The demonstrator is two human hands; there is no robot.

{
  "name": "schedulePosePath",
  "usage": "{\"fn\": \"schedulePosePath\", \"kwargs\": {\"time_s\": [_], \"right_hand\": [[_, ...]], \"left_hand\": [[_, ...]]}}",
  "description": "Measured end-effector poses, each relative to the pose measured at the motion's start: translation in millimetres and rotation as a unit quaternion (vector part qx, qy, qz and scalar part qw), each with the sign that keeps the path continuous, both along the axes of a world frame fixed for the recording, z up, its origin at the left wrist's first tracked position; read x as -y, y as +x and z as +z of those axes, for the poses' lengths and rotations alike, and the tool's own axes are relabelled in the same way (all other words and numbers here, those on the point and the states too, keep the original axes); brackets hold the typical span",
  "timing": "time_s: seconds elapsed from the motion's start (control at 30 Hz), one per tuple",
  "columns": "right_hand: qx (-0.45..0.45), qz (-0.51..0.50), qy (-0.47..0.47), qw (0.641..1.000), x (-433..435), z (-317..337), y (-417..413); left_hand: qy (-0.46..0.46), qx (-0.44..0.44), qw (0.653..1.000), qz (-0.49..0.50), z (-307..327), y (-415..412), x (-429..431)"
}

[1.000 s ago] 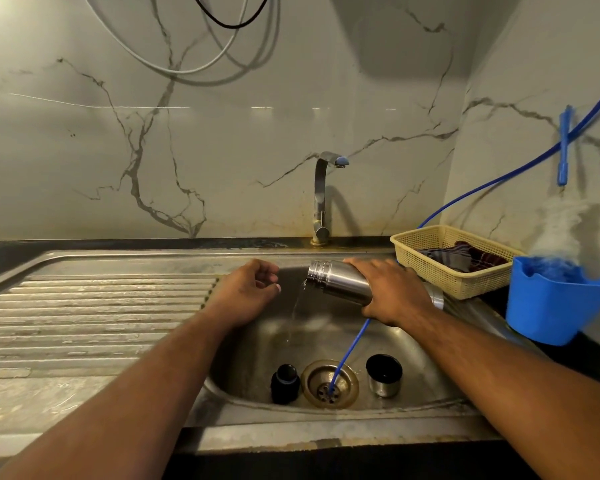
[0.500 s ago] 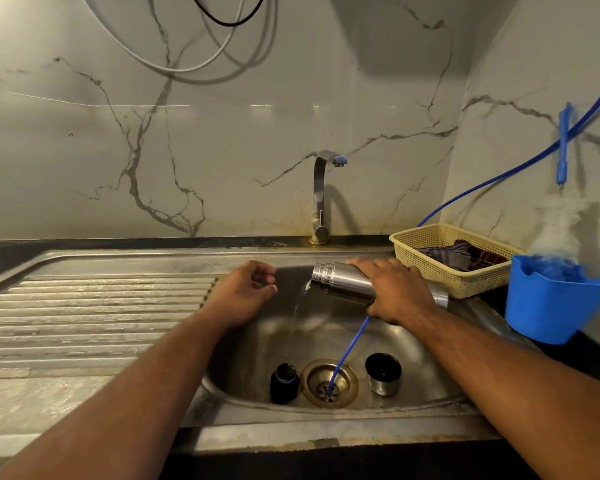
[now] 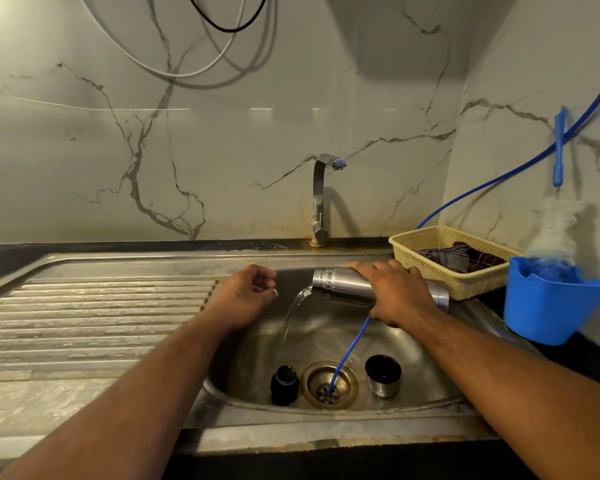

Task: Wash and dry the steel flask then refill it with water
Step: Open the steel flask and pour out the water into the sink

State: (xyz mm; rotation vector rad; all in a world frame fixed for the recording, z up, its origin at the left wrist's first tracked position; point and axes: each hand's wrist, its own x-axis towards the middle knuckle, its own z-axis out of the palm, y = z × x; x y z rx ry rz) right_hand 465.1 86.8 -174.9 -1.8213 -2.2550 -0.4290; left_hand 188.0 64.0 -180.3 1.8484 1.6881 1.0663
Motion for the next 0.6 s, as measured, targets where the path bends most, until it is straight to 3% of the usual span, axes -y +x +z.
{"fn": "schedulePosePath", "kwargs": {"time_s": [0.6], "right_hand": [[0.014,0.006,0.015,1.0,0.8,-3.2,-4.4]], "left_hand": [[0.001,-0.007,1.0,-0.002,1.3,0.9,0.7]]}}
